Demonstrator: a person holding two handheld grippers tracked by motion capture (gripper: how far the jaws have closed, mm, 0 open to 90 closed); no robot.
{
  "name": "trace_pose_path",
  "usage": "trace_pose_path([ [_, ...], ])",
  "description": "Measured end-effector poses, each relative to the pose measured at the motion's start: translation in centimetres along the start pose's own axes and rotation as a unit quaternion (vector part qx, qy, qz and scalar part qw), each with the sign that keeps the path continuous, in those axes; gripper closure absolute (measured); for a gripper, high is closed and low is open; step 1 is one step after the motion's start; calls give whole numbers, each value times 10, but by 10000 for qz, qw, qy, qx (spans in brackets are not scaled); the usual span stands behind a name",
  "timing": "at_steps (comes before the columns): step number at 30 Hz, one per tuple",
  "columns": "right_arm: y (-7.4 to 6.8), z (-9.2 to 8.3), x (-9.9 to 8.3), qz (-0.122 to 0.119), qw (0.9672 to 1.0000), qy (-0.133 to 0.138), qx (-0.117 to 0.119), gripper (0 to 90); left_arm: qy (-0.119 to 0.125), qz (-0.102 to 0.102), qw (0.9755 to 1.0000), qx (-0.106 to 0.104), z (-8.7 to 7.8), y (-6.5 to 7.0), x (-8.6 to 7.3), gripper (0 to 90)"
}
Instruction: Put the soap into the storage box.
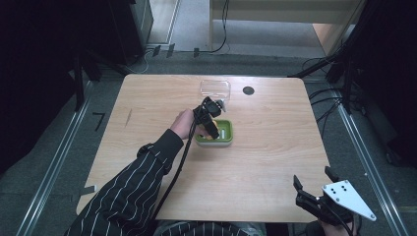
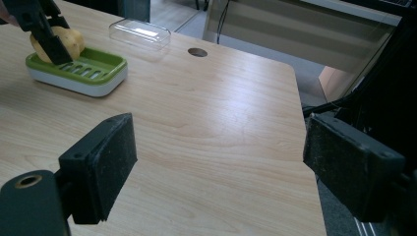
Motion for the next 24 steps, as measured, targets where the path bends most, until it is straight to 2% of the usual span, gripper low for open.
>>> trace_pose_path([
  [14,0,-1,0,-10,10000,-5,-2,134,37,4,10000,30,9,0,6,277],
  [24,0,-2,-1,-20,10000,-8,-24,134,-23,-17,10000,37,14,-2,7,277],
])
Point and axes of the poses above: each handheld gripper's, and its own axes: z roughly forward along the jaws, x roughly out of its top, y roughly to its right, the point moved 2 cm from there along z, roughly forward along the jaws, and after that the axes turned 2 degrees about -y, right-handed, at the moved point
